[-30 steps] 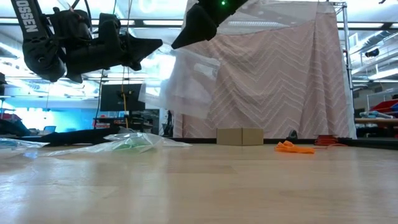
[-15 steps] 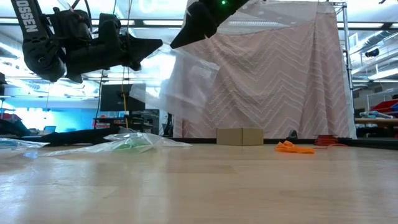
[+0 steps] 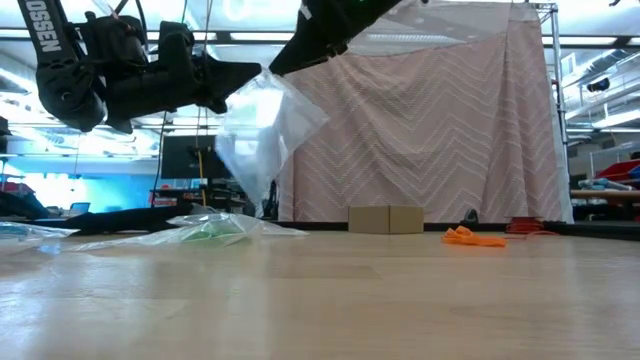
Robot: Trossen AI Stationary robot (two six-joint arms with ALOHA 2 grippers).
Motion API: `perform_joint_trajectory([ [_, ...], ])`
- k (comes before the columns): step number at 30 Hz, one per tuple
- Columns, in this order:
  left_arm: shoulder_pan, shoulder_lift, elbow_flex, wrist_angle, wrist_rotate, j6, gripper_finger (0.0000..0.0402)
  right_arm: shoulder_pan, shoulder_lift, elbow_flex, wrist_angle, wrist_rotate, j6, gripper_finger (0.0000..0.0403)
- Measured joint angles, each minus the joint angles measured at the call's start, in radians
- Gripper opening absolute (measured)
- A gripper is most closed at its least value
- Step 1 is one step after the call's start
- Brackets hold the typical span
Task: Sort rubber bands
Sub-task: Open the transparent zip bag
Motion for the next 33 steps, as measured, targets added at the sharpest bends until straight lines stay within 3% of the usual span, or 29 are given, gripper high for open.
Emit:
perform_joint_trajectory([
  [13,-0.002,0.0,0.0,0.043,0.001,-0.034,0.0001,-0.002,0.013,-0.002,0.001,-0.025,0.125,0.0173],
  [24,-0.002,0.0,0.0,0.008,0.024,-0.056,0.0001,0.014,0.004,-0.001,-0.027,0.197,0.127,0.0173],
  [33,-0.002,0.0,0.0,-0.02,0.016,-0.037,0.0001,0.039,0.0,-0.001,-0.025,0.208,0.08,0.0173],
])
